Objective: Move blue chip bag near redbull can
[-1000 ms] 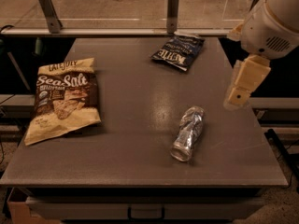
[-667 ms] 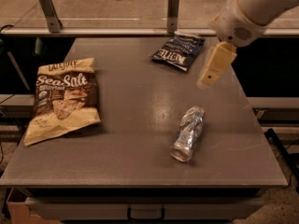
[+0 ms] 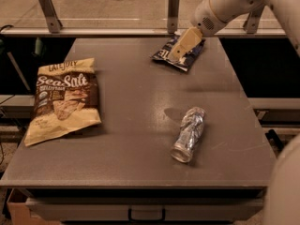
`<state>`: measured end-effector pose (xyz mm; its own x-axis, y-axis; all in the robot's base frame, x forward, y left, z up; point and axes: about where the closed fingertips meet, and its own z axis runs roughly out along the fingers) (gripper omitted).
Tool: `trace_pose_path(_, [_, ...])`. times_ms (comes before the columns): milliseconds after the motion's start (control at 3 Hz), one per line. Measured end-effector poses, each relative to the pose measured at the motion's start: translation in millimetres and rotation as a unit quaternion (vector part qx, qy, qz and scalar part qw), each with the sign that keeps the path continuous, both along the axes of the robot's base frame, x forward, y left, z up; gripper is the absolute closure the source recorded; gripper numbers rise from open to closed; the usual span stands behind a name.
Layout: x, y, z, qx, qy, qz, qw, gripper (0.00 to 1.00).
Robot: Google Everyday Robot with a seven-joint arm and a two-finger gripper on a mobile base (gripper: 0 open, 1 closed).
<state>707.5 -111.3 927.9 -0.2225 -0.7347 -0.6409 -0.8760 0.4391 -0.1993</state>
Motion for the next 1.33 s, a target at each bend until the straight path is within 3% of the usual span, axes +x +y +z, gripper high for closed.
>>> trace_pose_path(333, [42, 3, -29, 0.033, 0.027, -0.057, 0.9975, 0.00])
trace_pose_path(667, [67, -4, -68, 0.038, 0.059, -0.110, 0.9914, 0.00])
trace_pose_path(1000, [76, -9, -99, 0.027, 0.081, -0.133, 0.9874, 0.18])
trace_pose_path(1333, [79, -13, -110, 0.023, 0.088, -0.136, 0.9866, 0.41])
